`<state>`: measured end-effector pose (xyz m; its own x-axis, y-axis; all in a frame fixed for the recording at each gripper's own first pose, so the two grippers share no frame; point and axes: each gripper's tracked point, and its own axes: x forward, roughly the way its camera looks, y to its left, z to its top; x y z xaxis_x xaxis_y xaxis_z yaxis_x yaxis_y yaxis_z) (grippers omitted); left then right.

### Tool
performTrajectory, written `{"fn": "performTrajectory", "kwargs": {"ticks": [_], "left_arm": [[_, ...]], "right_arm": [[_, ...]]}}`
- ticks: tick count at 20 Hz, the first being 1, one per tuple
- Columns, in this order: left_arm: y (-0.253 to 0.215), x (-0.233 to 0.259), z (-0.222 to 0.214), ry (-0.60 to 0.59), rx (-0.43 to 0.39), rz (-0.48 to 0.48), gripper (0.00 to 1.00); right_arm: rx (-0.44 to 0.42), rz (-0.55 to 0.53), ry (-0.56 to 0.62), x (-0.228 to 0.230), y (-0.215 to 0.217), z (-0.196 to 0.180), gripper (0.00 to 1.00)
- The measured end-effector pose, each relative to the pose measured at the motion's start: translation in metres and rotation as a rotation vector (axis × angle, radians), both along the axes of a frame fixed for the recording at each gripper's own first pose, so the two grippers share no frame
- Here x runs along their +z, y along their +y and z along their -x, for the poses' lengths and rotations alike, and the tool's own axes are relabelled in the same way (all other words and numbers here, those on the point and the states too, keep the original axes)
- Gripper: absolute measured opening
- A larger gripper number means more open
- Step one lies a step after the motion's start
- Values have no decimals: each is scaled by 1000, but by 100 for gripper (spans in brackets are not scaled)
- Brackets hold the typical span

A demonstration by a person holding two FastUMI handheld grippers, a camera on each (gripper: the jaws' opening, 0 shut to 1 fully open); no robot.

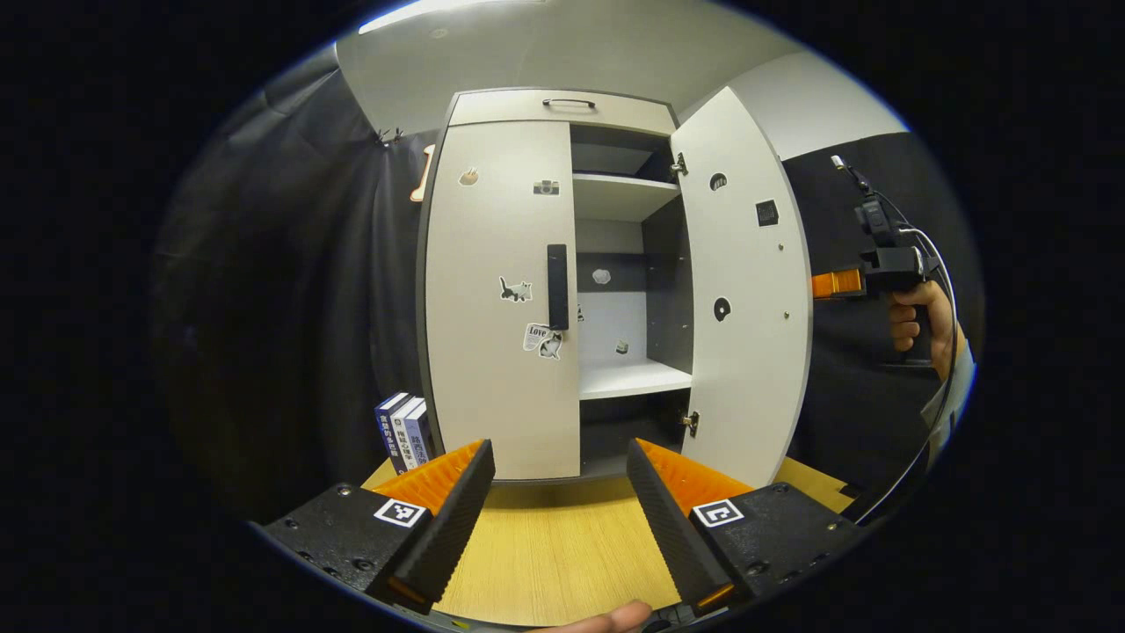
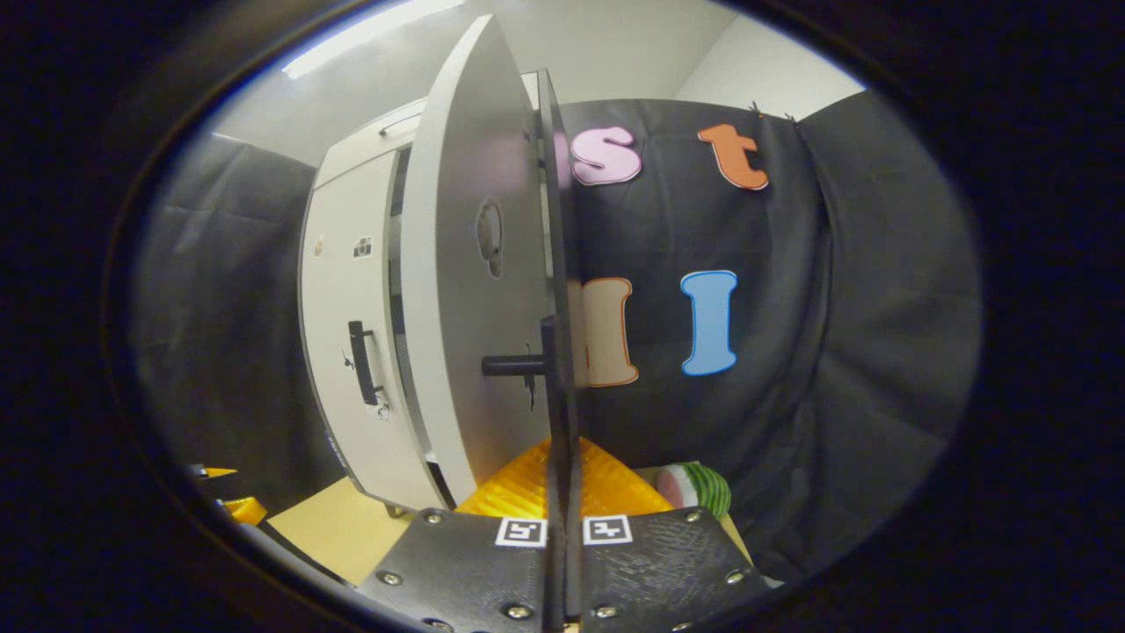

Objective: Open the right door of the double-door shoe cabinet with the right hand, and open the left door with the left hand.

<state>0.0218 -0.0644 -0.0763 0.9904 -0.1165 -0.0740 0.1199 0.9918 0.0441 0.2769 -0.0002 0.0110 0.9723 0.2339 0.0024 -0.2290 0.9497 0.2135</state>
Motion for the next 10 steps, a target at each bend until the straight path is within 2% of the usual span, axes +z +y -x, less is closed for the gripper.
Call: {"fn": "performTrajectory", "kwargs": {"ticks": [4,6,7,8,9,10], "left_arm": [[0,0,-8,6,-8,-6,94],[2,4,-20,5,-9,-9,95],[5,6,-27,5,-4,-12,95],[6,8,-34,7,-2,-12,95],[8,10,-41,7,3,-16,94],[9,15,-48,1,10,-20,95]], "right_arm": [[-16,13,-20,-4,-5,3,4],[-30,20,-43,-5,-14,14,20],[-38,11,-57,-5,-20,21,37],[-48,0,-68,-6,-23,28,44],[-62,-9,-76,-7,-27,36,65],[-73,-20,-87,-7,-26,48,72]]}}
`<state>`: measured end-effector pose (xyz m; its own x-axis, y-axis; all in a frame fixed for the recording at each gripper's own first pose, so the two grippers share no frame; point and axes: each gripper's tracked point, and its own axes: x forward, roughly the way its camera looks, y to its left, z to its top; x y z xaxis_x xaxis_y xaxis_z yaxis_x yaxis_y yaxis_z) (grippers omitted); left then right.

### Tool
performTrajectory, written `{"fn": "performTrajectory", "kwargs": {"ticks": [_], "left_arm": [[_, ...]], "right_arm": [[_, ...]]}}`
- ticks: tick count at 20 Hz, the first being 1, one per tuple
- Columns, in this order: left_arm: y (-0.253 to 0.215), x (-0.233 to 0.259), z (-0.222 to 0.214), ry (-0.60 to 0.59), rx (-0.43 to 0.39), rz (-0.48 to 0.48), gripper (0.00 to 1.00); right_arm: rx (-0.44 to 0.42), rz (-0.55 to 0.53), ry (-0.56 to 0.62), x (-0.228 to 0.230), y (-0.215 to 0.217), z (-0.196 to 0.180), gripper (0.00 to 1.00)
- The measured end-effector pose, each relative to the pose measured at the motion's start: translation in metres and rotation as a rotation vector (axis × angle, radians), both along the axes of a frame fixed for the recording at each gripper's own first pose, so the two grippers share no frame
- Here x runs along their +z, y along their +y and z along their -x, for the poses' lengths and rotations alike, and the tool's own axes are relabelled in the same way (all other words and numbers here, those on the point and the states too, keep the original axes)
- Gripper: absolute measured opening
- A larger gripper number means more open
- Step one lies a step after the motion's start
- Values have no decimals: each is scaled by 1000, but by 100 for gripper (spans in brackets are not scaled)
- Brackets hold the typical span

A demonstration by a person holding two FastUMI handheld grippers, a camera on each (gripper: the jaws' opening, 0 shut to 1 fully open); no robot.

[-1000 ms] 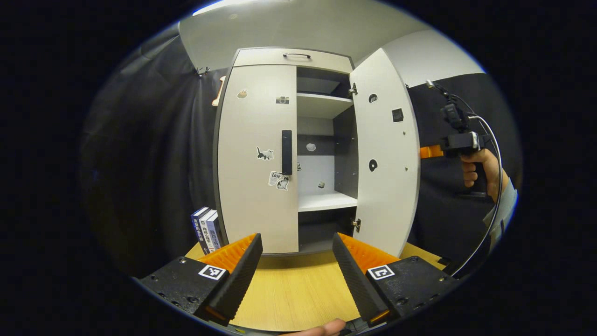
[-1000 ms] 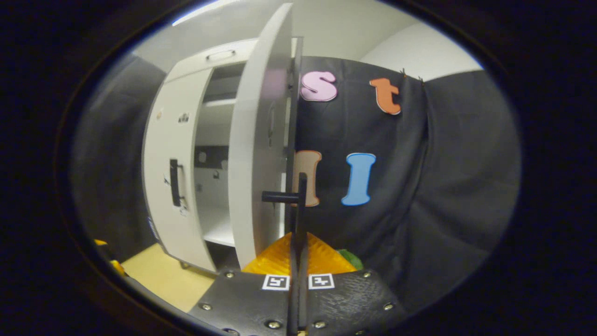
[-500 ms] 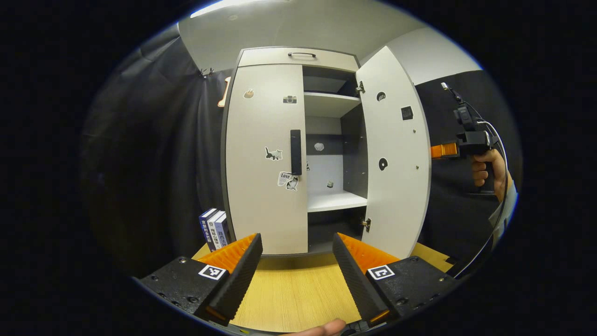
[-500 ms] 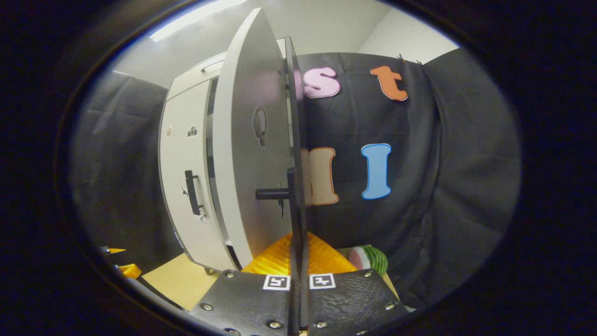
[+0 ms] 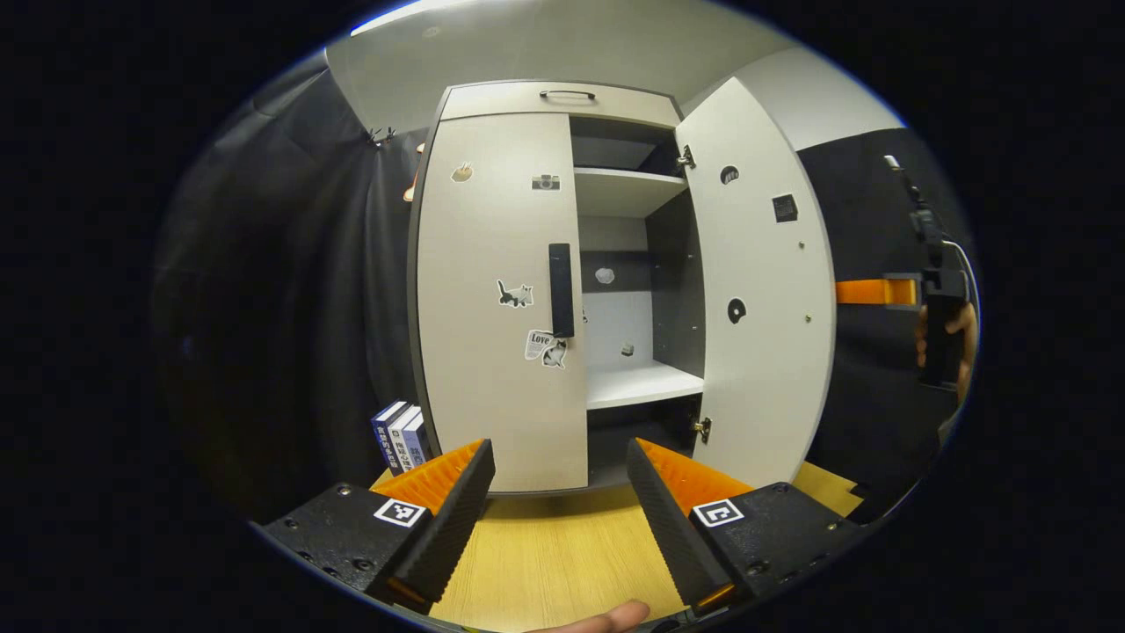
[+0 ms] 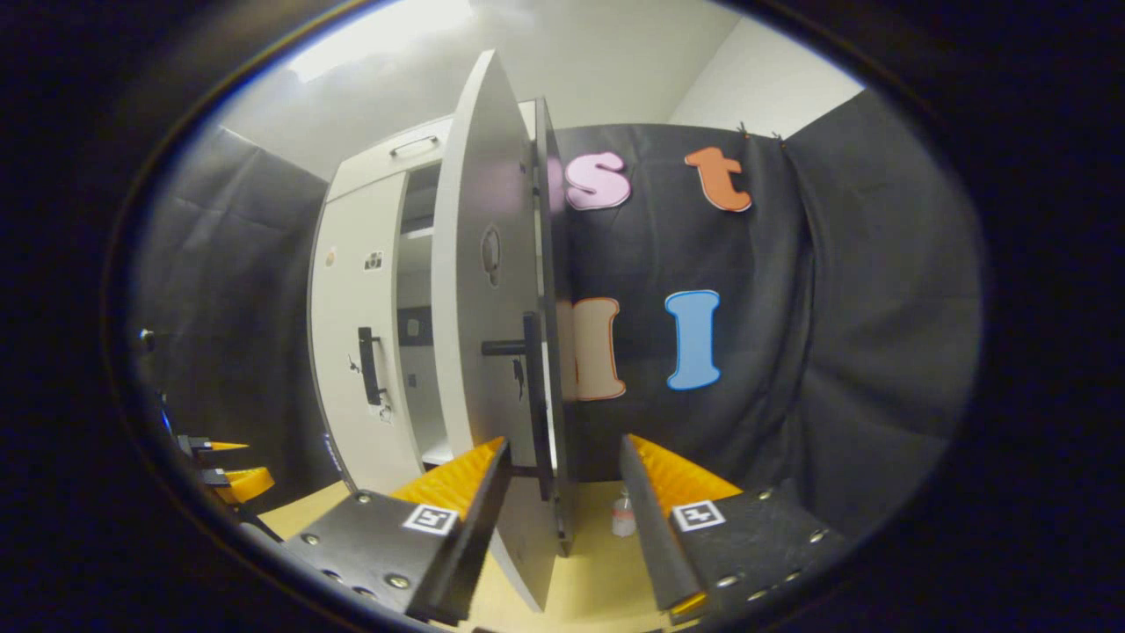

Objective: Open the right door of the double-door shoe cabinet with the right hand, and open the left door with the left hand.

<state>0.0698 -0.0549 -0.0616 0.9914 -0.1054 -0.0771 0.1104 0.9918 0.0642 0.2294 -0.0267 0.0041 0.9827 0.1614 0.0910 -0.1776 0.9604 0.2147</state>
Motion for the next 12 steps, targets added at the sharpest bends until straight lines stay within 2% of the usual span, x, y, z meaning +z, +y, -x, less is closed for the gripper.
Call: {"fn": "performTrajectory", "kwargs": {"ticks": [2,7,8,12], "left_arm": [[2,8,-15,-9,10,-1,95],[-4,28,-54,-20,21,33,95],[-4,32,-63,-19,26,36,95],[2,47,-101,-24,64,30,94]], "right_arm": [[-28,0,-10,-5,0,22,99],[-137,-3,-31,-10,2,72,100],[-151,0,-20,-16,6,84,97],[-140,14,4,-32,40,123,100]]}}
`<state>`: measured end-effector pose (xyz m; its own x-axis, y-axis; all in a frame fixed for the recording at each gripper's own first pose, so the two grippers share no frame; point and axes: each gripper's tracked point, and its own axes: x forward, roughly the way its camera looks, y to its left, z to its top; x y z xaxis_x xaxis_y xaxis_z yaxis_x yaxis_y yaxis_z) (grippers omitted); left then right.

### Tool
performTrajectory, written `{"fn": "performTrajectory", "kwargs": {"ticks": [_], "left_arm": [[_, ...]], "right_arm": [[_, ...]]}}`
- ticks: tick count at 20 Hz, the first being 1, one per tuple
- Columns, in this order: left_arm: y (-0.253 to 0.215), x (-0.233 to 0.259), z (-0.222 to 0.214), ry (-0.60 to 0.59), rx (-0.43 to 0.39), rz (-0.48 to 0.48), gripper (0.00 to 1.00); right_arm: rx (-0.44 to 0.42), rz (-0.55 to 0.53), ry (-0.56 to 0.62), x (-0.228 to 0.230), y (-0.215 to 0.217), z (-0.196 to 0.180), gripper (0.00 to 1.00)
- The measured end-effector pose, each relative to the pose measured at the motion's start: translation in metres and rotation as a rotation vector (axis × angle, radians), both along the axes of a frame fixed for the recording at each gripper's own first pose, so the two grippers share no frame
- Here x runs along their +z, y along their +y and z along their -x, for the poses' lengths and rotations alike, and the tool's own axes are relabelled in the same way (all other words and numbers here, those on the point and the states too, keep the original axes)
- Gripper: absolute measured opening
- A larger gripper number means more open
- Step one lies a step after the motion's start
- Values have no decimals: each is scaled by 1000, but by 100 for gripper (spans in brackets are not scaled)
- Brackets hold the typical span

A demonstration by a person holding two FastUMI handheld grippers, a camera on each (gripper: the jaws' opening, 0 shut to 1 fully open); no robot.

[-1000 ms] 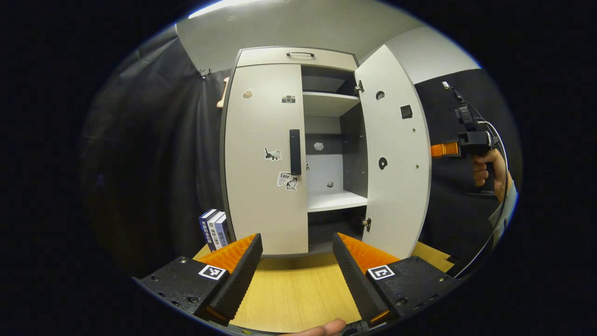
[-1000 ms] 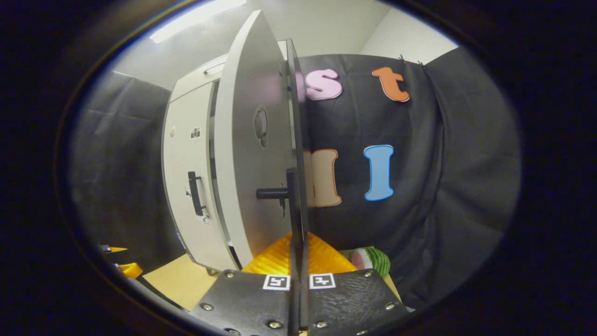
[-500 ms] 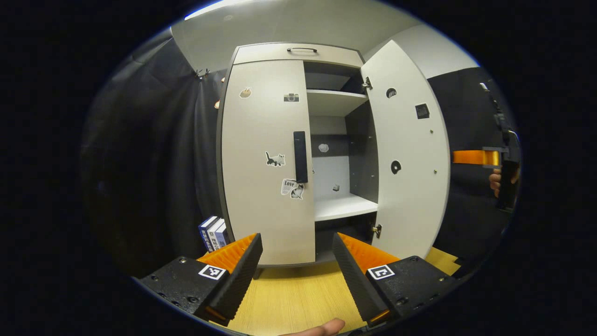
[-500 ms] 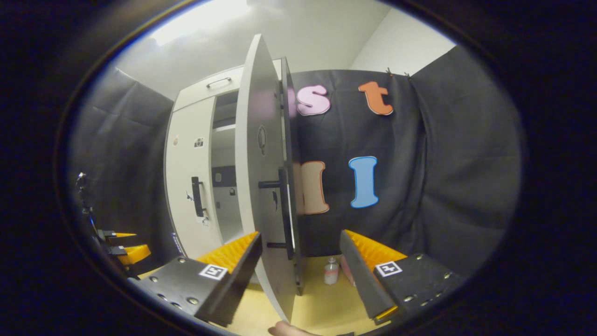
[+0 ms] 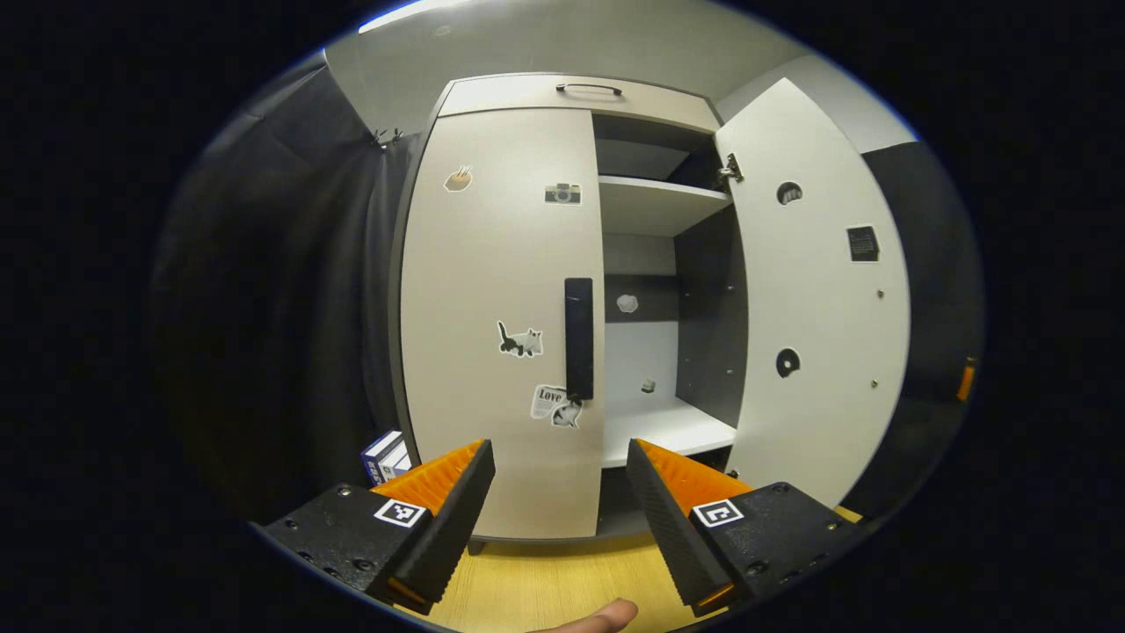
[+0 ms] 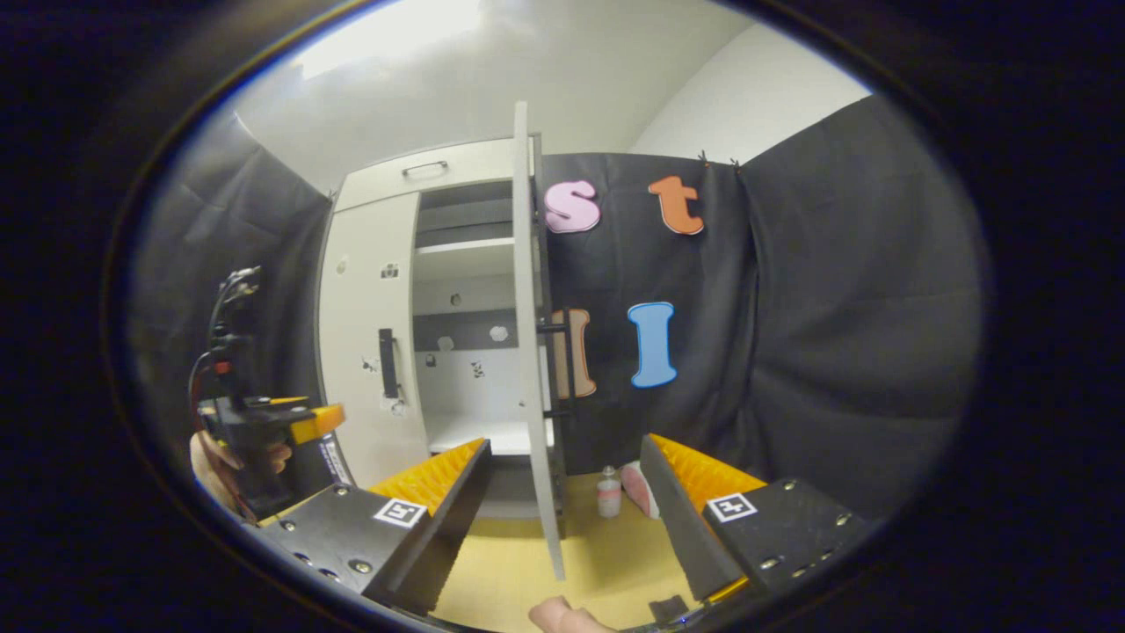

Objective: Open the right door of the double-door shoe cabinet with the right hand, and open the left door with the left hand.

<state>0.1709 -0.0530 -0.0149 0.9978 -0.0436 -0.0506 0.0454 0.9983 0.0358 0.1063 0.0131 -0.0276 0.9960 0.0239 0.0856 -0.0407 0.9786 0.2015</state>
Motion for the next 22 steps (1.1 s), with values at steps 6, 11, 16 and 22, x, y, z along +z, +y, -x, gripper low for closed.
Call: {"fn": "performTrajectory", "kwargs": {"ticks": [6,11,16,22], "left_arm": [[5,19,-45,-21,26,24,94],[-4,28,-79,-41,27,-8,95],[-6,46,-112,-82,34,-4,95],[-11,54,-138,-113,22,-4,94]], "right_arm": [[52,-1,-2,-15,41,37,97],[24,-11,-26,-11,53,60,100],[40,2,-34,-17,80,83,100],[129,-5,-39,-16,117,94,100]]}}
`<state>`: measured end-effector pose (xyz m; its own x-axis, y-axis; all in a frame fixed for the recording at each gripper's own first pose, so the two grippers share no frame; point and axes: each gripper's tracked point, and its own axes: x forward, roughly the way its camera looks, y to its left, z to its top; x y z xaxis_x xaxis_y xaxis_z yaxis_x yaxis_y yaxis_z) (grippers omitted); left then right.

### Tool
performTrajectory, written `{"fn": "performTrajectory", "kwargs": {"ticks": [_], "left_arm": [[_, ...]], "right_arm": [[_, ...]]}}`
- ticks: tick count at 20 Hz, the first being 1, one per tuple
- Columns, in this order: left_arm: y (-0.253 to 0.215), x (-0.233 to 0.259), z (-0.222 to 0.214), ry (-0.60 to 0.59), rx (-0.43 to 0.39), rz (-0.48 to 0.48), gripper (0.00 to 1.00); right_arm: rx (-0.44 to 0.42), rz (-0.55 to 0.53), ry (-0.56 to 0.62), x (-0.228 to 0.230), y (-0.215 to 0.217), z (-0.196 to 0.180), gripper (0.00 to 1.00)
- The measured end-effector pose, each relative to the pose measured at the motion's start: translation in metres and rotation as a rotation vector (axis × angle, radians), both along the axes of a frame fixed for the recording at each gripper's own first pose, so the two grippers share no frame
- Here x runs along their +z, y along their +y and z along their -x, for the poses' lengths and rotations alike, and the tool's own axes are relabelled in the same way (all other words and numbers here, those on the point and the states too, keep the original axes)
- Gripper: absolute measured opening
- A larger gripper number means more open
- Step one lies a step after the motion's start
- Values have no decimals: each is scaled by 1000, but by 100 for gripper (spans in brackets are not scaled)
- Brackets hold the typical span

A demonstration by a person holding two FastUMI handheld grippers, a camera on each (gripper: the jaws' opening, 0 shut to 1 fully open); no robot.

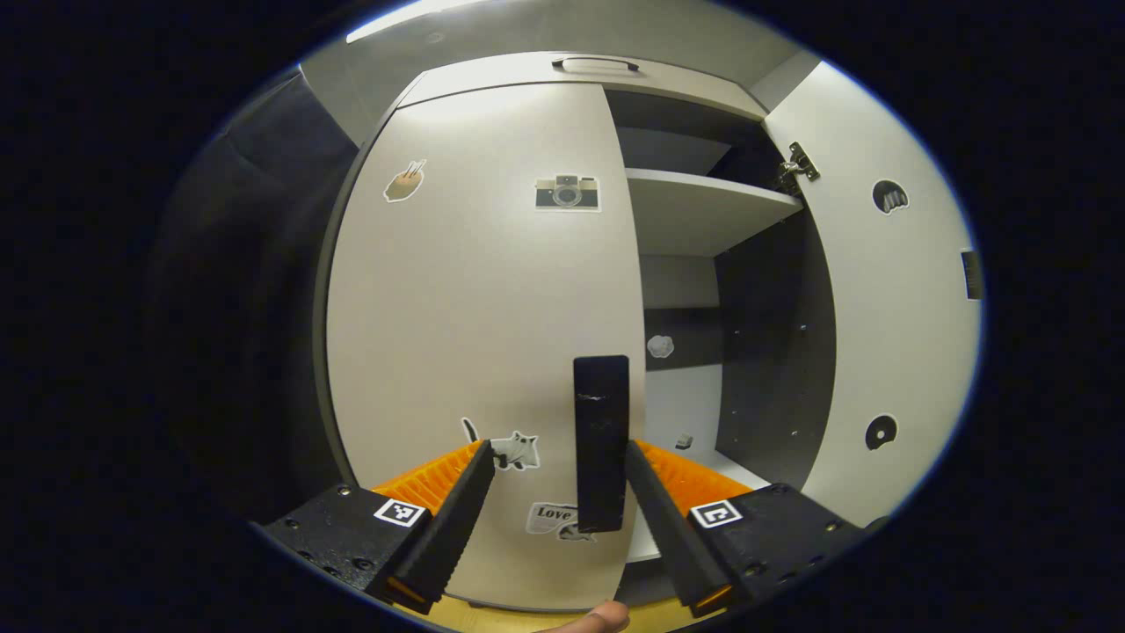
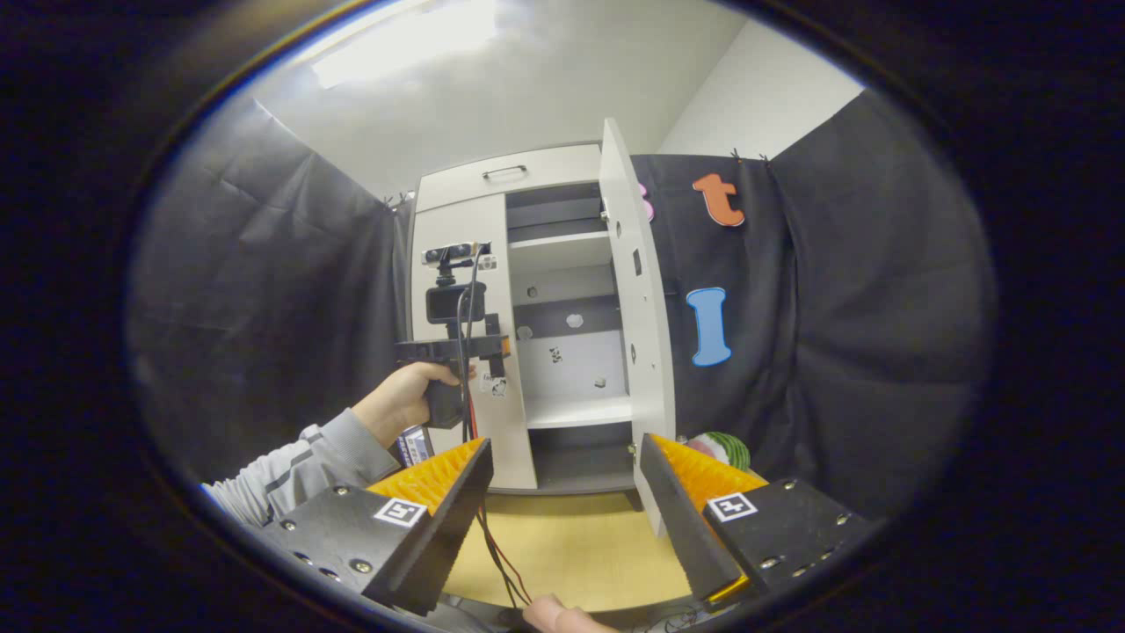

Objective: Open the right door of the double-door shoe cabinet with the right hand, and open the left door with the left hand.

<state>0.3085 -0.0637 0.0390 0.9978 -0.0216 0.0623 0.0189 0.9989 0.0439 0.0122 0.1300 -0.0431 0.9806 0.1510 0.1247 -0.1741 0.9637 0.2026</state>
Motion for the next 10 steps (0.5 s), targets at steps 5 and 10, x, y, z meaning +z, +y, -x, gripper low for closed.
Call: {"fn": "performTrajectory", "kwargs": {"ticks": [5,10], "left_arm": [[-6,-44,-10,182,-78,97,75],[-23,-35,-23,121,-113,-14,53]], "right_arm": [[-14,24,18,-11,4,6,100],[-37,12,29,-15,-5,11,100]]}}
